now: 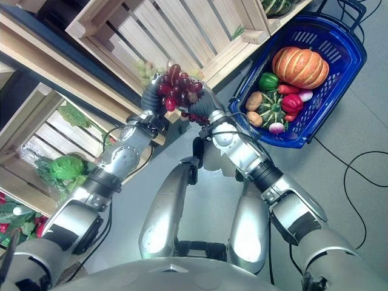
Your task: Pick up fruits and vegetables into the basket
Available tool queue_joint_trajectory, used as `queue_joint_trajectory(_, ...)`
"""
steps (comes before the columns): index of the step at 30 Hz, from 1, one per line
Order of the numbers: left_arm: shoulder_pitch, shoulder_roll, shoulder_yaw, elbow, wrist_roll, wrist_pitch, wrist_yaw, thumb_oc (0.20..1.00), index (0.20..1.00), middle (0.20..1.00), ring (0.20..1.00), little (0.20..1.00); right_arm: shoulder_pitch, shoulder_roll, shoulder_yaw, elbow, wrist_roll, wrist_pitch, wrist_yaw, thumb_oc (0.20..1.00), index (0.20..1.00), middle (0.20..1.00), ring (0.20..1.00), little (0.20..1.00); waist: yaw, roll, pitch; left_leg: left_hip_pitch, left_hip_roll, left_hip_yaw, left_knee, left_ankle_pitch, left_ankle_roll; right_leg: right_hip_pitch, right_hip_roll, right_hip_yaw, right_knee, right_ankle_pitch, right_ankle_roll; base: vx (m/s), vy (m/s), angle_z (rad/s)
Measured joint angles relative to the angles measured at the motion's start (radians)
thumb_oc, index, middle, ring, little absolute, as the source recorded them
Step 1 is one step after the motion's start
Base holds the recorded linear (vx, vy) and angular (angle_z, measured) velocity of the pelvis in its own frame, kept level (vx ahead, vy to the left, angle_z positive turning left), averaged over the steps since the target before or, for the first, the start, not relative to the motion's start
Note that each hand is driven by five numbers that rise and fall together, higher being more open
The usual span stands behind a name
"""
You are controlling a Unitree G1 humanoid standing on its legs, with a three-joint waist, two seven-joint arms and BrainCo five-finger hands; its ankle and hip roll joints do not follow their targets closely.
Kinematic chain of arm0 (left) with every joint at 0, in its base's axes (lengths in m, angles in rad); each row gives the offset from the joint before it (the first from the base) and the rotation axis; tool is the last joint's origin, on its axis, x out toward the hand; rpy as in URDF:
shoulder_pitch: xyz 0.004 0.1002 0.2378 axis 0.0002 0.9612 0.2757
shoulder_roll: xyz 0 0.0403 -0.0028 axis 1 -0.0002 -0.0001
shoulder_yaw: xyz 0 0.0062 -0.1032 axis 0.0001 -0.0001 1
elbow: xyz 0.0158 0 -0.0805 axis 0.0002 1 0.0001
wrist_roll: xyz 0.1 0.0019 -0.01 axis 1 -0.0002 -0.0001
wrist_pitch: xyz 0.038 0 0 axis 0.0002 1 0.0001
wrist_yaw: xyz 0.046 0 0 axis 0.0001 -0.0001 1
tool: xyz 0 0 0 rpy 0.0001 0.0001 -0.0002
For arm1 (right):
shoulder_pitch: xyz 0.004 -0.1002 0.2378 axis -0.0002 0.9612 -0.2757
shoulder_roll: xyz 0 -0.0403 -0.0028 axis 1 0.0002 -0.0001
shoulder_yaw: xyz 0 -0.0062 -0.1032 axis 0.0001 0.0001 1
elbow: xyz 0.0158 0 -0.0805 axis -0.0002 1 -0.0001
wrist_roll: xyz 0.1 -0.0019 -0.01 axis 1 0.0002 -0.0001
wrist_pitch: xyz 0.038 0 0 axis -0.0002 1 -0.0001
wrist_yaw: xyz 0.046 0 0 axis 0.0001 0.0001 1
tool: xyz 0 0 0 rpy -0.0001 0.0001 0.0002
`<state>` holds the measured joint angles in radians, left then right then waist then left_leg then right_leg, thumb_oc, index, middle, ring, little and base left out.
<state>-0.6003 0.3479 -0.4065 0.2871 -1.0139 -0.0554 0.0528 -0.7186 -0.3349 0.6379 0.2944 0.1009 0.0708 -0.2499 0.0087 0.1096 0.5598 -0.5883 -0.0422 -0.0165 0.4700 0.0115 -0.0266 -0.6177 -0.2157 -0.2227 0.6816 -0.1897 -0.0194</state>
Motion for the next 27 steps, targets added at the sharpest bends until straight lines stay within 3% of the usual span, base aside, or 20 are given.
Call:
queue_joint_trajectory(5,-0.001,0.046,-0.041,-0.091,0.262,-0.015,0.053,1.0,1.0,1.0,1.0,1.0,0.004,-0.001,-0.061,0.014,0.159,-0.02,0.048,0.2,0.2,0.2,0.2,0.2,-0.001,-0.001,0.001,-0.002,0.0,-0.003,0.006,0.0,0.0,0.002,0.0,-0.003,0.001,-0.002,0.003,0.0,-0.062,0.01)
queue_joint_trajectory(7,-0.01,0.073,-0.044,-0.154,0.436,-0.024,0.135,1.0,1.0,1.0,1.0,1.0,0.008,0.0,-0.084,0.009,0.217,-0.037,0.071,0.2,0.2,0.2,0.2,0.2,0.0,-0.001,0.001,-0.004,0.001,-0.005,0.013,-0.001,0.0,0.002,0.001,-0.005,0.003,-0.002,0.003,0.01,-0.09,0.02)
queue_joint_trajectory(11,-0.103,0.111,0.025,-0.288,0.792,-0.137,0.346,1.0,1.0,1.0,1.0,1.0,0.076,-0.009,-0.118,0.007,0.328,-0.045,0.105,0.2,0.2,0.2,0.2,0.2,0.022,-0.002,0.001,-0.012,0.006,-0.008,0.014,0.004,-0.001,0.002,0.003,-0.012,0.007,-0.001,0.001,0.0,-0.099,0.07)
queue_joint_trajectory(17,-0.107,0.222,0.141,-0.356,1.166,-0.169,0.601,1.0,1.0,1.0,1.0,1.0,0.228,-0.051,-0.202,-0.074,0.425,-0.094,0.114,0.2,0.2,0.2,0.2,0.2,0.026,-0.004,0.001,-0.024,0.008,0.001,0.046,-0.013,0.005,-0.003,0.003,-0.008,0.02,-0.008,0.007,-0.02,-0.085,0.01)
queue_joint_trajectory(22,-0.048,0.259,0.187,-0.365,1.351,-0.172,0.73,1.0,1.0,1.0,1.0,1.0,0.285,-0.075,-0.322,-0.152,0.494,-0.206,0.127,0.2,0.2,0.2,0.2,0.2,0.013,-0.027,0.005,-0.036,0.011,0.021,0.072,-0.04,0.011,-0.02,0.005,0.02,0.033,-0.01,0.014,0.02,-0.063,-0.08)
queue_joint_trajectory(27,0.066,0.263,0.226,-0.37,1.411,-0.192,0.766,1.0,1.0,1.0,1.0,1.0,0.32,-0.076,-0.421,-0.2,0.551,-0.279,0.129,0.2,0.2,0.2,0.2,0.2,-0.01,-0.034,0.007,-0.084,0.027,0.043,0.104,-0.045,0.017,-0.067,0.017,0.033,0.045,-0.007,0.013,-0.04,-0.101,-0.09)
